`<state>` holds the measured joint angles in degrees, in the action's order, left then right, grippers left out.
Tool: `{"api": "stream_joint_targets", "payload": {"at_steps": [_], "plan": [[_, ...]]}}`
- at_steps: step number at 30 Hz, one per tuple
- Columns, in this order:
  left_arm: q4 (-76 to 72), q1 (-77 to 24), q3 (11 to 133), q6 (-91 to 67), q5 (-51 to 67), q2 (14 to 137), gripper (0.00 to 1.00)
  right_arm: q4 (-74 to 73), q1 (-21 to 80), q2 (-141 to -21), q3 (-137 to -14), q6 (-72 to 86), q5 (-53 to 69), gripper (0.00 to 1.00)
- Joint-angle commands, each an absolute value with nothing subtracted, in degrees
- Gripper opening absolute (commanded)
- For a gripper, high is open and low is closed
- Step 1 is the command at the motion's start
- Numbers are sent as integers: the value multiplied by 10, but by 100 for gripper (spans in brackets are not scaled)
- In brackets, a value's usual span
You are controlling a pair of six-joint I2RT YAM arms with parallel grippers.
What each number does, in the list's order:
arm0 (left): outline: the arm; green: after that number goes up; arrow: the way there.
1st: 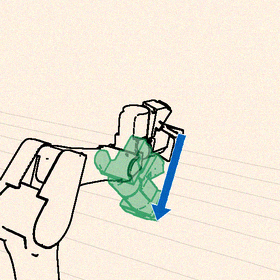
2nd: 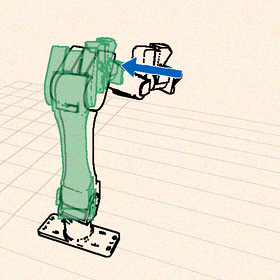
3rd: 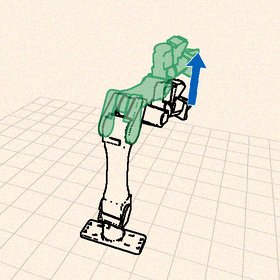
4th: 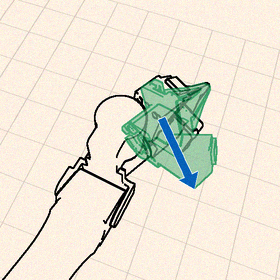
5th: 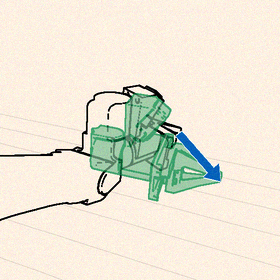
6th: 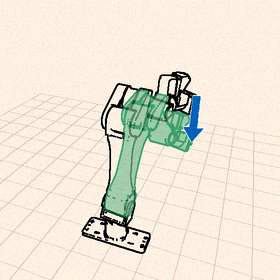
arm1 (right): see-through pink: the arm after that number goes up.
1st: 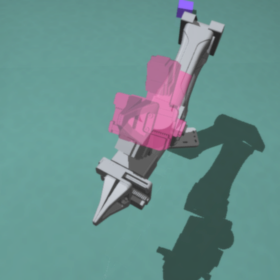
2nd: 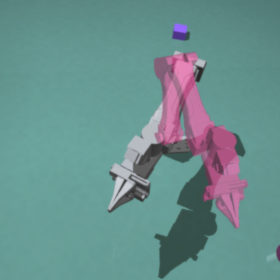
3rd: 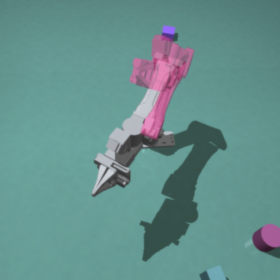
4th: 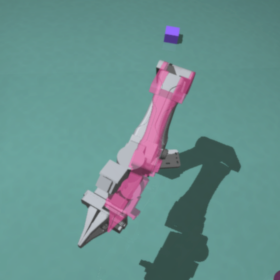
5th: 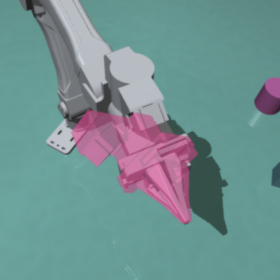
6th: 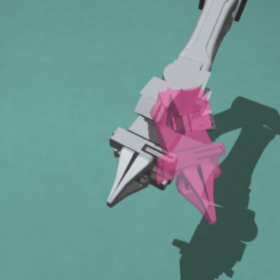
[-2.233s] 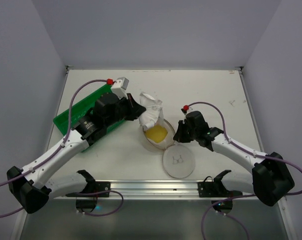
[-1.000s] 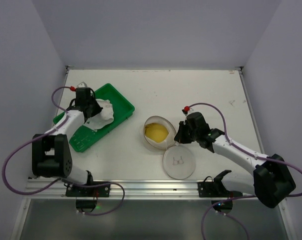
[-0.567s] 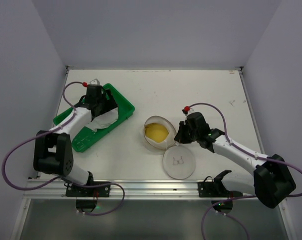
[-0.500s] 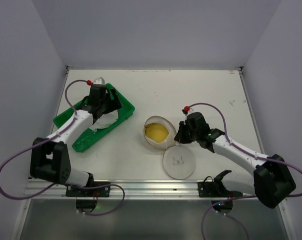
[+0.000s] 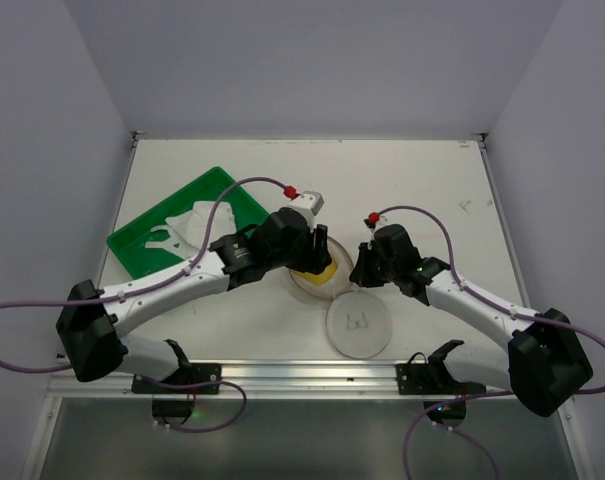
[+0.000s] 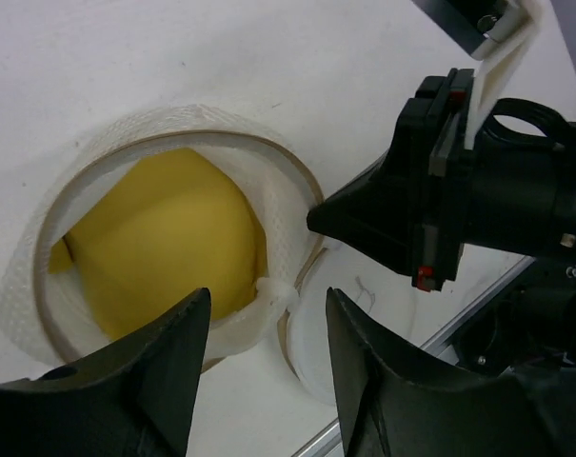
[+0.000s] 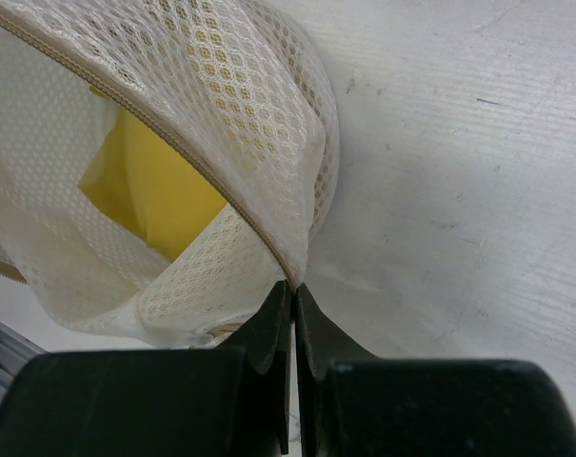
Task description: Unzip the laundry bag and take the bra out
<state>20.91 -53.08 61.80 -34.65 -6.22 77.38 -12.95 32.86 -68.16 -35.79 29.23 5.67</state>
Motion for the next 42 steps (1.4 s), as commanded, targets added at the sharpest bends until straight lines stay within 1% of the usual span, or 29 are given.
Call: {"api": "stream_joint_targets", "payload": {"at_steps": [1,3,5,6,9,13,15,17,18,20,21,24,28,29,32,33,34,35,36,38,42], "plan": [[228,-542,659,-333,-70,835,55,-127,326,-667,-376,281,57,0],[232,-541,679,-332,-85,876,47,-128,326,-664,-374,281,56,0],[241,-541,697,-328,-116,919,45,-130,326,-661,-372,281,55,0],[258,-540,719,-329,-129,933,43,-131,325,-657,-370,281,55,0],[273,-531,745,-330,-160,977,40,-132,325,-649,-362,282,54,0],[273,-521,748,-333,-162,1015,40,-130,325,-642,-358,283,59,0],[275,-519,743,-337,-152,1027,49,-127,326,-644,-359,282,60,0],[265,-520,723,-343,-127,1037,55,-125,326,-645,-359,282,61,0],[251,-520,715,-345,-121,1039,63,-123,326,-646,-358,281,62,0],[241,-520,692,-359,-111,1040,70,-120,325,-652,-358,280,64,0],[231,-520,685,-363,-111,1039,76,-118,325,-655,-357,280,65,0],[223,-522,677,-370,-103,1049,81,-112,326,-666,-357,281,73,0],[210,-526,669,-382,-91,1086,80,-109,326,-668,-358,283,75,0],[210,-526,668,-384,-92,1093,78,-108,325,-667,-357,283,75,0],[203,-526,664,-389,-97,1115,70,-106,325,-666,-355,286,76,0],[197,-526,664,-391,-98,1119,58,-107,326,-666,-354,286,76,0],[193,-526,659,-392,-93,1124,39,-107,325,-667,-354,287,75,0],[191,-526,658,-393,-91,1127,39,-108,326,-668,-354,287,75,0],[187,-526,657,-393,-88,1128,18,-111,325,-668,-354,287,74,0],[182,-526,646,-389,-80,1110,0,-112,326,-666,-354,290,75,0],[167,-530,617,-367,-69,1033,0,-127,325,-664,-360,294,48,0]]}}
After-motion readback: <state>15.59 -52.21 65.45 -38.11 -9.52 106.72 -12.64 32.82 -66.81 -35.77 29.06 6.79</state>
